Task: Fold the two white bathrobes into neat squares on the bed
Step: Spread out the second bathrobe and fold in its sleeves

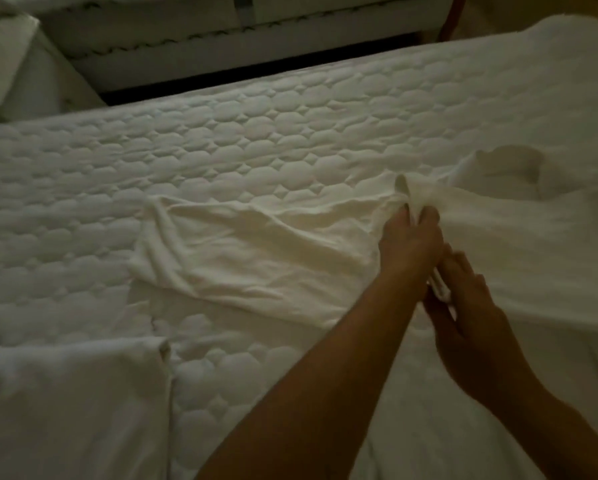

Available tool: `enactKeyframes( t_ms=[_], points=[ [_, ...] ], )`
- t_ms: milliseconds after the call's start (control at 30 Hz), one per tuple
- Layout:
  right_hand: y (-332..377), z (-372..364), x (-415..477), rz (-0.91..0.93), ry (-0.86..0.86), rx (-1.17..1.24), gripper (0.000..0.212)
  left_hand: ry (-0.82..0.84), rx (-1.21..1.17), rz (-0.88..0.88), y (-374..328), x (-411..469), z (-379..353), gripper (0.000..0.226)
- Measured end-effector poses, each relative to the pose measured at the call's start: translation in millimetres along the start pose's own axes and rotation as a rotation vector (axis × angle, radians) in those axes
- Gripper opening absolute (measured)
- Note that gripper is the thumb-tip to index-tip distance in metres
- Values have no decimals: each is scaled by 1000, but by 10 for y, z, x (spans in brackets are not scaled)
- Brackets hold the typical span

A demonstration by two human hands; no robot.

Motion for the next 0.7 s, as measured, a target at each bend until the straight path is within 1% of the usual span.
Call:
enactKeyframes(
  t_ms=[133,233,300,400,467,533,567,600,633,667,700],
  points=[
    [993,-791,347,133,-72,144,58,-37,-32,-64,-547,385,1163,32],
    [1647,-1582,547,213,-32,196,61,-122,22,-81,-718,707,2133,33],
    [2035,-2110,656,243,50,194,66,-147,25,-37,-735,882,2770,27],
    [2421,-2773,808,294,225,156,65,-142,26,8,-667,1184,3611,31],
    [2538,-3087,845,386,395,30,67,-241,82,12,-481,1367,4031,35],
    [2457,-3202,818,448,587,-78,60,-344,247,69,-155,1491,4282,34],
    [2365,-3147,778,477,628,-75,51,-391,323,61,25,1546,4356,32],
    [2248,-3039,740,520,614,-45,42,-431,383,9,166,1548,4359,44],
    [2114,-2876,724,560,563,-27,36,-462,424,-68,310,1603,4397,55],
    [1945,-2654,743,575,489,-30,33,-500,484,-141,332,1549,4343,64],
    [1763,-2408,796,583,399,-42,31,-550,518,-166,432,1644,4394,71]
  ],
)
Point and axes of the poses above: each hand's wrist, its own x-axis towards the middle knuckle, its own z-axis out of the back of the hand, y = z × x, the point moved 3 cm from there along x, towards the middle knuckle, and after that the axes turned 5 degrees about -y, right-handed, at the moved point
